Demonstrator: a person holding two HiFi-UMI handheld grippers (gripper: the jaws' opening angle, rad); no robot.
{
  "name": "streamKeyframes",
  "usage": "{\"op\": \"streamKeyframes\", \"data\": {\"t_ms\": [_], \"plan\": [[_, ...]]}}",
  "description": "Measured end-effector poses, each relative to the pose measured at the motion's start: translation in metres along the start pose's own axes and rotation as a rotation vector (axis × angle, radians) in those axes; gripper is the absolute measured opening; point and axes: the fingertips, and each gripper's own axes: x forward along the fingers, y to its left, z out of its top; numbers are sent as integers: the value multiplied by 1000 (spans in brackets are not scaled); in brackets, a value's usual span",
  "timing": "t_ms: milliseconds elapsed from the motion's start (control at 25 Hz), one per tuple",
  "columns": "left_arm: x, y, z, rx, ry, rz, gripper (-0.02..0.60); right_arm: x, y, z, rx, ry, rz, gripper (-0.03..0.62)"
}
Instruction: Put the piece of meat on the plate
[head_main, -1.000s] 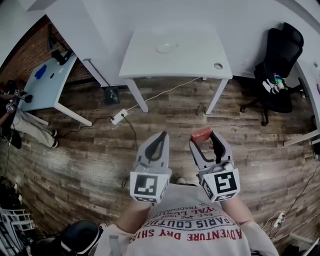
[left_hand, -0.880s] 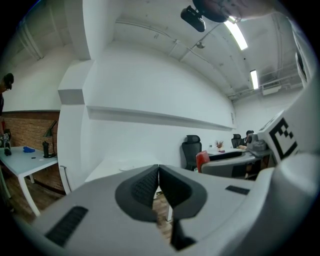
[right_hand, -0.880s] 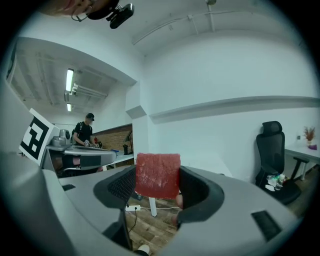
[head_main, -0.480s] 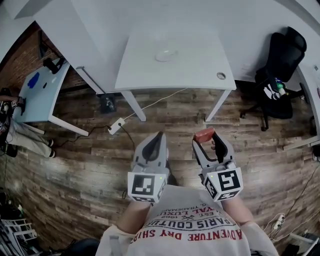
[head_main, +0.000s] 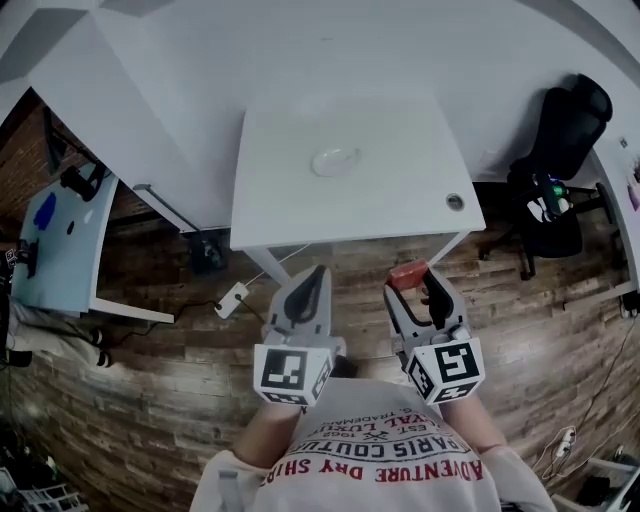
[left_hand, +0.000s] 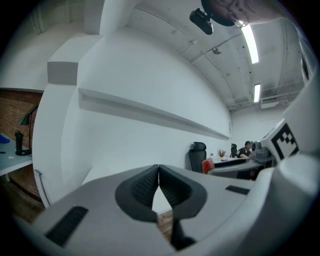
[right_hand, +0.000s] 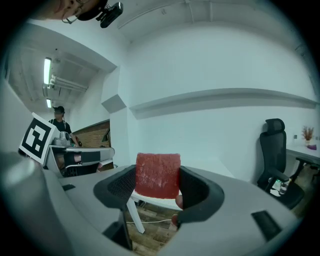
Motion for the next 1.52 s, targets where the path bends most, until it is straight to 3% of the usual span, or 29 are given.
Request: {"op": "streamKeyframes", "data": {"t_ms": [240,520,720,1080,1520], "plan": [[57,57,13,11,4,-48,8,80,-4,30,-1,-14,-37,276],[96,97,3,-28,35,-46,8,139,-10,31,-8,32,-29,276],[126,118,-7,-51,56,-13,8,176,-24,26,1,59,-2,276],[224,141,1,-18,71,59,8,270,-85,42,5,51,98,276],[326,171,-13,-69,154,196,8,372,-148,39,8,161,235,276]]}}
